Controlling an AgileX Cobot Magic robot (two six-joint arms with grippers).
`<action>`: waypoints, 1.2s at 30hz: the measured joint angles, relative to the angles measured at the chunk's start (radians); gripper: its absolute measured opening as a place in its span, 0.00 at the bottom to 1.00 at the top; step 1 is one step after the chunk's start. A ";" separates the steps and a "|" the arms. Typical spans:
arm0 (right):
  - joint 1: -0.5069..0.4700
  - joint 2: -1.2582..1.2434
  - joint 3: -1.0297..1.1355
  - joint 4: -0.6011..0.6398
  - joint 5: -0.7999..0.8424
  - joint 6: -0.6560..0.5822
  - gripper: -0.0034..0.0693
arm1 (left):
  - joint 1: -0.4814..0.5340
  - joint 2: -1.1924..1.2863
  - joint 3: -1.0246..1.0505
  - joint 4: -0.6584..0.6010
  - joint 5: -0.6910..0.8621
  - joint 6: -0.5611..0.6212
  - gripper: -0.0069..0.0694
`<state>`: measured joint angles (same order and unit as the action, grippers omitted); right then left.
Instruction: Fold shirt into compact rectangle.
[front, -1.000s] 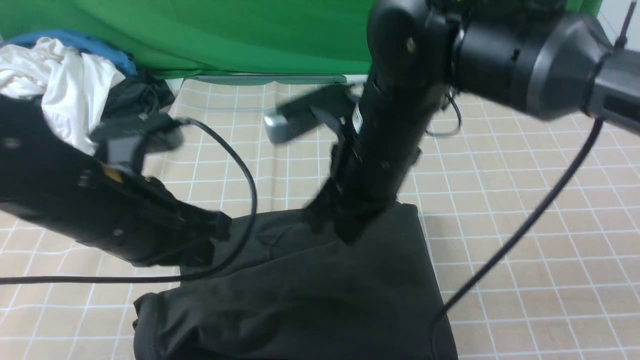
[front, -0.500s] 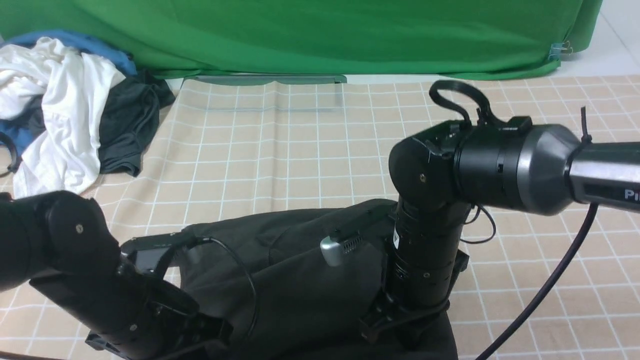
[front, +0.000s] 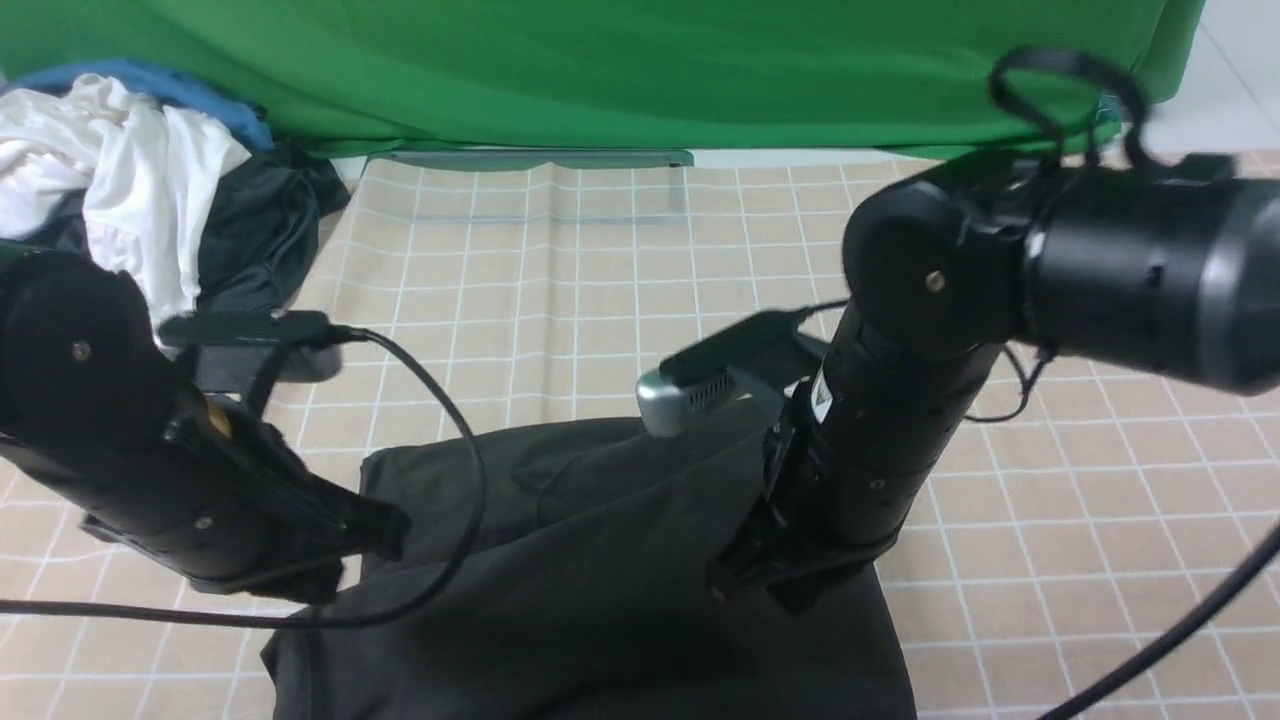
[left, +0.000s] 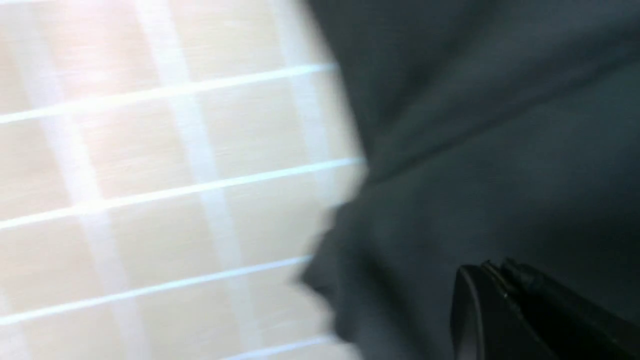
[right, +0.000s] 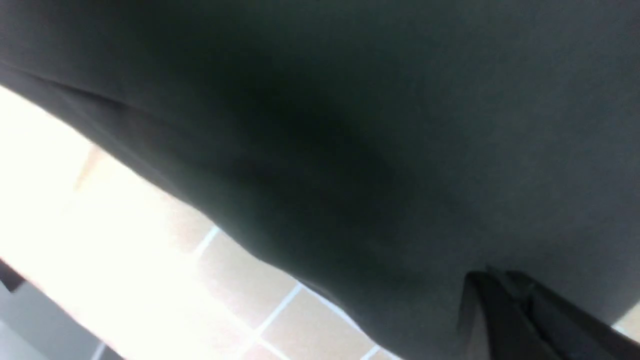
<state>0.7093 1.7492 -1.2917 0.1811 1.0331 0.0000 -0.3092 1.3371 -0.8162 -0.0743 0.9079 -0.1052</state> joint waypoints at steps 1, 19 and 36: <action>-0.001 -0.013 0.000 0.000 -0.003 0.000 0.10 | 0.000 0.000 0.000 0.036 0.005 -0.019 0.12; -0.001 -0.022 0.000 0.006 -0.030 0.000 0.10 | 0.000 0.210 -0.002 0.068 -0.100 -0.035 0.78; -0.001 -0.022 0.000 0.008 -0.044 0.000 0.10 | 0.000 0.221 -0.034 -0.029 -0.064 0.060 0.16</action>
<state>0.7081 1.7274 -1.2917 0.1890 0.9890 0.0000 -0.3092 1.5578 -0.8498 -0.1036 0.8441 -0.0448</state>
